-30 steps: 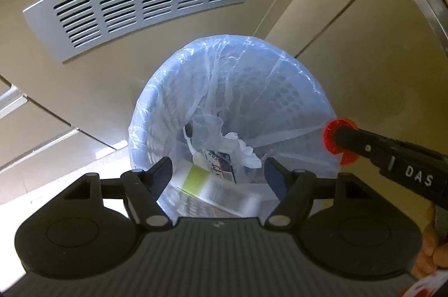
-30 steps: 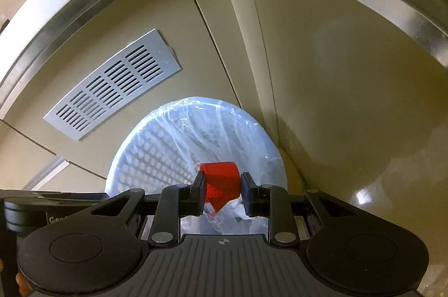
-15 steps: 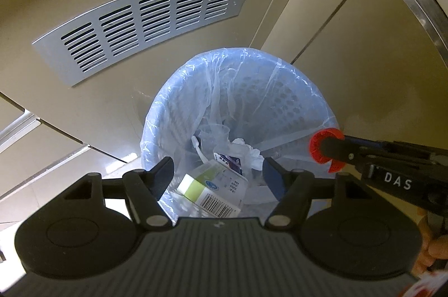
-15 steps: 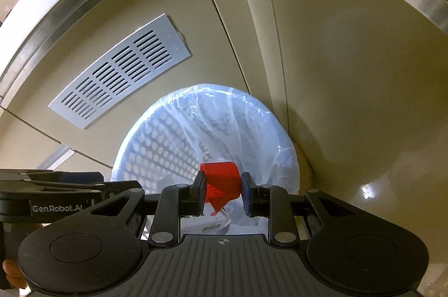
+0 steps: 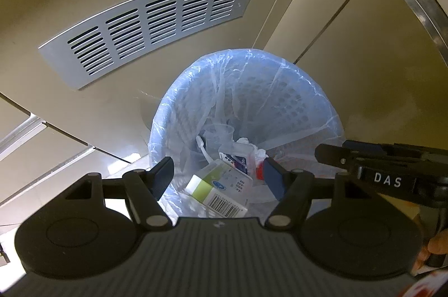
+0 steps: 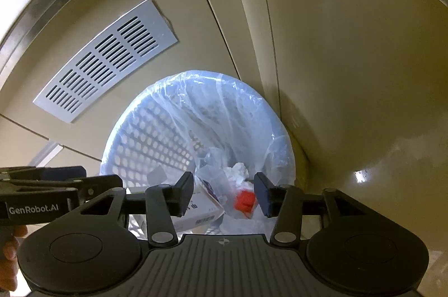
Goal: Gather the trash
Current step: 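Raise both grippers from the bin back to the counter litter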
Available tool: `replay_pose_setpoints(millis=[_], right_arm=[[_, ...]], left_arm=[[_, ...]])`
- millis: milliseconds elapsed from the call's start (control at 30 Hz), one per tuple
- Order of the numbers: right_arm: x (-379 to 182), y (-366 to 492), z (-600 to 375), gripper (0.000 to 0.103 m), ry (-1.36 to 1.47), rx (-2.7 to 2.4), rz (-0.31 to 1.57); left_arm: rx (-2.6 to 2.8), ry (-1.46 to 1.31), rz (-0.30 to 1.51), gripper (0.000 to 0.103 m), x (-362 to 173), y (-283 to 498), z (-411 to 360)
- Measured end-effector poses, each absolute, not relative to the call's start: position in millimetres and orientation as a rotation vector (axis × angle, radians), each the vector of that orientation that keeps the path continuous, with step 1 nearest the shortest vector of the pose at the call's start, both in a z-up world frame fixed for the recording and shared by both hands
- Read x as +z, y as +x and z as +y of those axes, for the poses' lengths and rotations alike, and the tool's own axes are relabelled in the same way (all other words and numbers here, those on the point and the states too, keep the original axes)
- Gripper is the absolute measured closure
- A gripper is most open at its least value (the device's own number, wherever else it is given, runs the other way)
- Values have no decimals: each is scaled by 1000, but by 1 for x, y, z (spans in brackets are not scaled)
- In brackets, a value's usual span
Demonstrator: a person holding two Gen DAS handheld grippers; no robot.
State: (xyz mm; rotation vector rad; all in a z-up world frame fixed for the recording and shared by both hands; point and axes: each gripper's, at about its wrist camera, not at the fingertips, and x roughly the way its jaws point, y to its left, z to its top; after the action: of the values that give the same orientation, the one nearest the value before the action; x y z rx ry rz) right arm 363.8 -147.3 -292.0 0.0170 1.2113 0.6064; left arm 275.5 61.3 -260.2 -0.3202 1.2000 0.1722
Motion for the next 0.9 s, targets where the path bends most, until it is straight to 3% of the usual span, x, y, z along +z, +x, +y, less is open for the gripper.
replay_pose_setpoints(millis=[533, 900], right_arm=[[-274, 349, -144, 54, 18, 595, 1188], [-229, 333, -147, 54, 49, 610, 1134]], left_arm=[[141, -296, 1166, 35, -239, 269, 67], [104, -294, 1095, 35, -196, 252, 65]])
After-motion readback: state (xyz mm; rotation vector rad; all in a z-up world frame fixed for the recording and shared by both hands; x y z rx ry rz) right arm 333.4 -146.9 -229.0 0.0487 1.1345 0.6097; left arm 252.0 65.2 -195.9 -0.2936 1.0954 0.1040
